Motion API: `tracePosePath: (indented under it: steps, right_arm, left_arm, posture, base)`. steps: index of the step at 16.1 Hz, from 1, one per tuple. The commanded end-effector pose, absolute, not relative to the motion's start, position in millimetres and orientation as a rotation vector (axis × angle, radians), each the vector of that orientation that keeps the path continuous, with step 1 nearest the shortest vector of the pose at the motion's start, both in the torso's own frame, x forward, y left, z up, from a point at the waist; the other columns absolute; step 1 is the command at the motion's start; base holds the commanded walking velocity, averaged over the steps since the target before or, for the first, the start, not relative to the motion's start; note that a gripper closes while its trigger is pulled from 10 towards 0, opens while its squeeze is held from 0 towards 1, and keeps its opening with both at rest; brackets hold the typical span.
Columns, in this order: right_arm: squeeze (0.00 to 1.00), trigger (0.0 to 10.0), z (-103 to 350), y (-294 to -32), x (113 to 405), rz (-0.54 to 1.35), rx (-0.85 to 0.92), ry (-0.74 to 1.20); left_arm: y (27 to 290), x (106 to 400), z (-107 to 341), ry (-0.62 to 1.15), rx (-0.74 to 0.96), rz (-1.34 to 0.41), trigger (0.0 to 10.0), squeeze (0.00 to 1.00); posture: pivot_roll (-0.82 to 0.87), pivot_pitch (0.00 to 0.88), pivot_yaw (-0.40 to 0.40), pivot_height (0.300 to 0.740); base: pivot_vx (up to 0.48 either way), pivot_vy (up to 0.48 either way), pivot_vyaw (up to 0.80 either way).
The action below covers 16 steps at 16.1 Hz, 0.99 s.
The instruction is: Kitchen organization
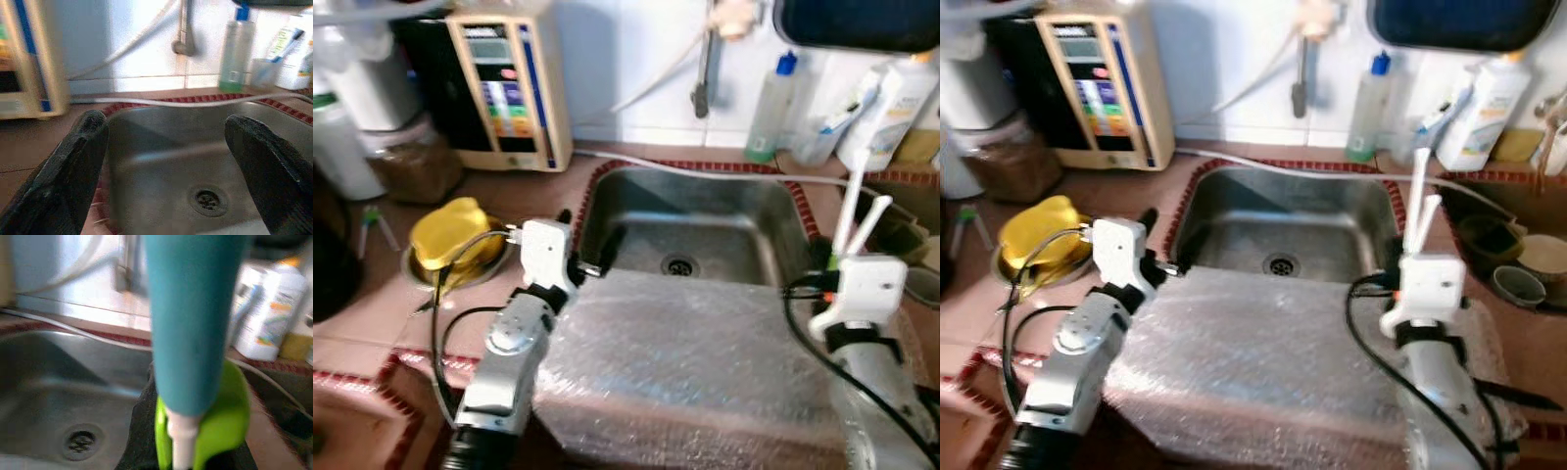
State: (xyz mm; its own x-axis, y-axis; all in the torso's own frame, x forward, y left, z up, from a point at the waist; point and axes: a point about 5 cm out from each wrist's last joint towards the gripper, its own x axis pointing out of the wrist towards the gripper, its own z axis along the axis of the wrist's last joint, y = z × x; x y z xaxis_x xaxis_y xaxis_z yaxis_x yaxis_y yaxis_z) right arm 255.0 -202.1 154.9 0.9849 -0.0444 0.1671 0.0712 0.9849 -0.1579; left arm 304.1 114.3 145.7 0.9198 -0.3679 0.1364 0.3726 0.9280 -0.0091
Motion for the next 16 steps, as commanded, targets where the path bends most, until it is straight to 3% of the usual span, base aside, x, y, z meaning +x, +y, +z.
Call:
tracePosePath:
  steps: [1,11,16]
  right_arm:
    - [0.00,10.0,161.8,-199.9,256.7,-0.048,-0.168,-0.190]
    - [0.00,10.0,163.7,-200.7,257.3,-0.052,-0.172,-0.195]
    - [0.00,10.0,163.3,-200.6,257.2,-0.052,-0.174,-0.194]
  left_arm:
    - [119.4,303.8,147.5,-0.139,-0.026,-0.363,10.0,0.00]
    - [117.8,303.5,148.1,-0.146,-0.029,-0.375,10.0,0.00]
    - [117.3,303.3,148.2,-0.145,-0.032,-0.382,10.0,0.00]
  posture:
    - [0.05,0.000,0.037,0.740]
    - [0.04,0.000,0.036,0.740]
    - [0.04,0.000,0.036,0.740]
  base:
    - [0.000,0.000,0.00]
    - [0.000,0.000,0.00]
    - [0.259,0.000,0.00]
